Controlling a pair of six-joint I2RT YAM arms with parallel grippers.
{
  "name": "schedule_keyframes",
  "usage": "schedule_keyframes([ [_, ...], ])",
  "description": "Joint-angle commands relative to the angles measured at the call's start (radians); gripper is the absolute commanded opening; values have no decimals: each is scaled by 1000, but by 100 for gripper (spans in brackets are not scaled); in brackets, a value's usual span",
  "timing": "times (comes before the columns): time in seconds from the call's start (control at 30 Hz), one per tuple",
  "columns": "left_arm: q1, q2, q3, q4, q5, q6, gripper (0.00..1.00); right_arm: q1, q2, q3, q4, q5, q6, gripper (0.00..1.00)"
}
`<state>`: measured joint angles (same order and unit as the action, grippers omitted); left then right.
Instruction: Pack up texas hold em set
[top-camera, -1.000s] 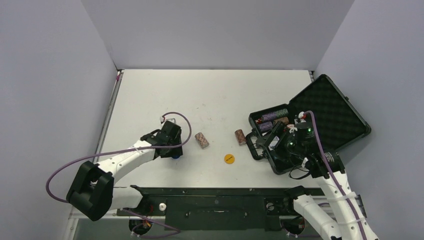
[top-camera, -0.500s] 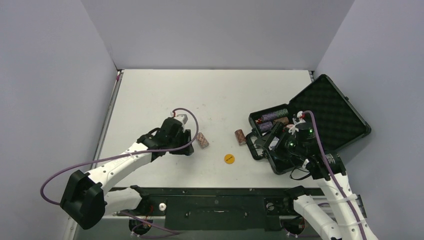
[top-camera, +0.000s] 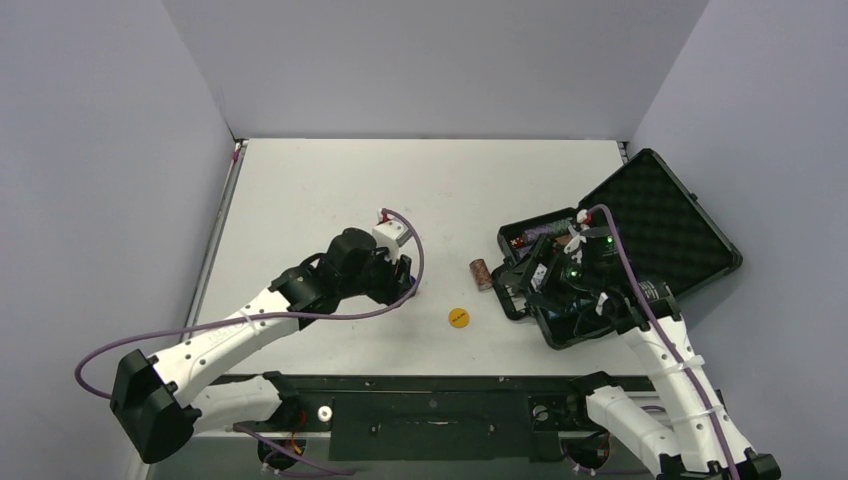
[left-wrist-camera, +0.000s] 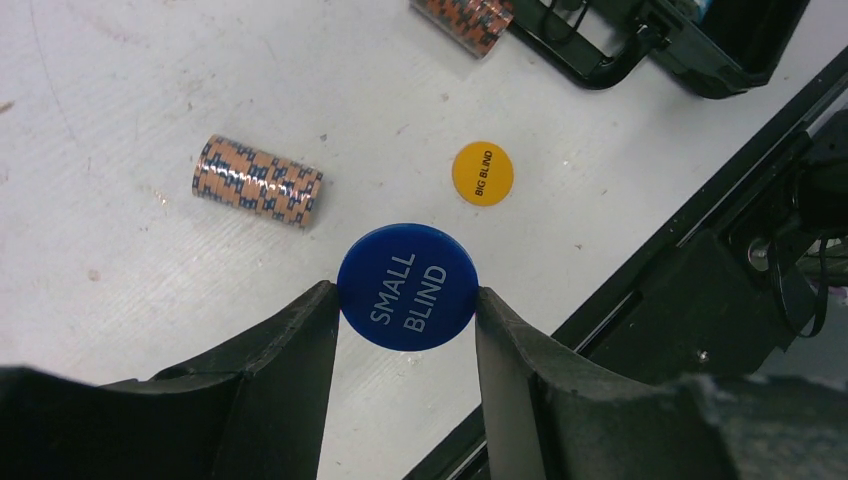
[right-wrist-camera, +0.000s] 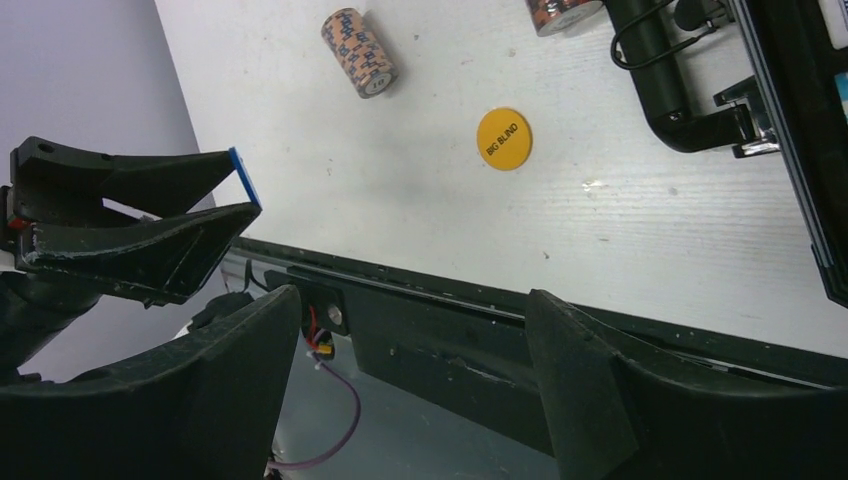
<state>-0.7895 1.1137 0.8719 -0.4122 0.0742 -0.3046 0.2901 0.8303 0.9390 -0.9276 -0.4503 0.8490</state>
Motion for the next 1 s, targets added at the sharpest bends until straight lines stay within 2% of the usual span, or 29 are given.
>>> schedule_keyframes([
  [0.0, -41, -13, 83, 87, 21, 132, 38, 10, 18, 61, 37, -53, -21, 78],
  [0.17, -91, -6, 123, 105, 65, 257, 37, 27, 49, 64, 63, -106, -13, 76],
  [0.4, -179, 18, 165, 107, 120, 415, 34, 108, 114, 102, 84, -122, -6, 68],
  [0.8, -295, 102, 227, 63, 109, 448, 29, 289, 227, 157, 175, -71, 55, 52],
  [0.97, -324, 119, 237, 70, 88, 442, 28, 338, 246, 147, 180, -53, 60, 41],
])
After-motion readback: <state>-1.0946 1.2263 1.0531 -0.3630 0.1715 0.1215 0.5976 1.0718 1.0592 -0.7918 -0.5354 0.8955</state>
